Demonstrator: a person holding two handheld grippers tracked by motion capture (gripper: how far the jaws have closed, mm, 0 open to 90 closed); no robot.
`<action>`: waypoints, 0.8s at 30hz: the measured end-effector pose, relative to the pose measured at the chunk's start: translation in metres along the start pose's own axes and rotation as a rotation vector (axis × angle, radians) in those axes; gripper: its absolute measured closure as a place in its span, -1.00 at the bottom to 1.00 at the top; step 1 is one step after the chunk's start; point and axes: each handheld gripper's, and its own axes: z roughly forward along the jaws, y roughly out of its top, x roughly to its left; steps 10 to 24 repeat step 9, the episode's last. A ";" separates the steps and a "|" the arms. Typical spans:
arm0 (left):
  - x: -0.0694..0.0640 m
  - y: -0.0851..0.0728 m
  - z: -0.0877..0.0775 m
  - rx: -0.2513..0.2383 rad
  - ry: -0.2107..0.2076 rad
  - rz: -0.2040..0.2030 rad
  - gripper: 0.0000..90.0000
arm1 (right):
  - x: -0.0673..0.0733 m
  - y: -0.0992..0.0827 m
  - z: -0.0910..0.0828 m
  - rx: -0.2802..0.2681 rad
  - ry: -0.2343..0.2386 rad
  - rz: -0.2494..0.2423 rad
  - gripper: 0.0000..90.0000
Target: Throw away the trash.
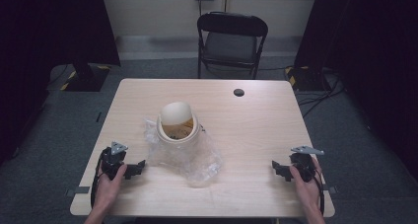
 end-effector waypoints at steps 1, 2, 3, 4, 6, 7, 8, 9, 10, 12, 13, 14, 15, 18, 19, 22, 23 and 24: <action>0.000 0.000 0.000 0.000 0.001 0.000 -0.99 | 0.002 -0.001 0.002 -0.003 -0.010 -0.014 -0.70; 0.000 0.000 0.000 -0.001 0.000 0.000 -0.99 | 0.002 -0.001 0.002 -0.005 -0.016 -0.015 -0.70; 0.000 0.000 0.000 0.000 0.000 0.000 -0.99 | 0.003 -0.001 0.003 -0.009 -0.024 -0.011 -0.70; 0.000 0.000 0.000 0.000 0.001 0.000 -0.99 | 0.004 -0.001 0.004 -0.010 -0.028 -0.016 -0.70; 0.000 0.000 0.000 0.000 0.001 0.000 -0.99 | 0.005 -0.002 0.005 -0.020 -0.043 -0.022 -0.73; 0.000 0.000 0.000 0.000 0.000 0.000 -0.99 | 0.006 -0.003 0.005 -0.027 -0.044 -0.019 -0.75; 0.000 0.000 0.000 -0.001 0.000 0.000 -0.99 | 0.006 -0.004 0.006 -0.033 -0.046 -0.019 -0.75; 0.000 0.000 0.000 -0.001 0.000 0.000 -0.99 | 0.006 -0.004 0.006 -0.033 -0.046 -0.020 -0.75; 0.000 0.000 0.000 -0.001 0.000 0.000 -0.99 | 0.006 -0.004 0.006 -0.033 -0.046 -0.020 -0.75; 0.000 0.000 0.000 -0.001 0.000 0.000 -0.99 | 0.006 -0.004 0.006 -0.033 -0.046 -0.020 -0.75; 0.000 0.000 0.000 -0.001 0.000 0.000 -0.99 | 0.006 -0.004 0.006 -0.033 -0.046 -0.020 -0.75; 0.000 0.000 0.000 -0.001 0.000 0.000 -0.99 | 0.006 -0.004 0.006 -0.033 -0.046 -0.020 -0.75; 0.000 0.000 0.000 -0.001 0.000 0.000 -0.99 | 0.006 -0.004 0.006 -0.033 -0.046 -0.020 -0.75; 0.000 0.000 0.000 -0.001 0.000 0.000 -0.99 | 0.006 -0.004 0.006 -0.033 -0.046 -0.020 -0.75; 0.000 0.000 0.000 -0.001 0.000 0.000 -0.99 | 0.006 -0.004 0.006 -0.033 -0.046 -0.020 -0.75; 0.000 0.000 0.000 -0.001 0.000 0.000 -0.99 | 0.006 -0.004 0.006 -0.033 -0.046 -0.020 -0.75; 0.000 0.000 0.000 -0.001 0.000 0.000 -0.99 | 0.006 -0.004 0.006 -0.033 -0.046 -0.020 -0.75; 0.000 0.000 0.000 -0.001 0.000 0.000 -0.99 | 0.006 -0.004 0.006 -0.033 -0.046 -0.020 -0.75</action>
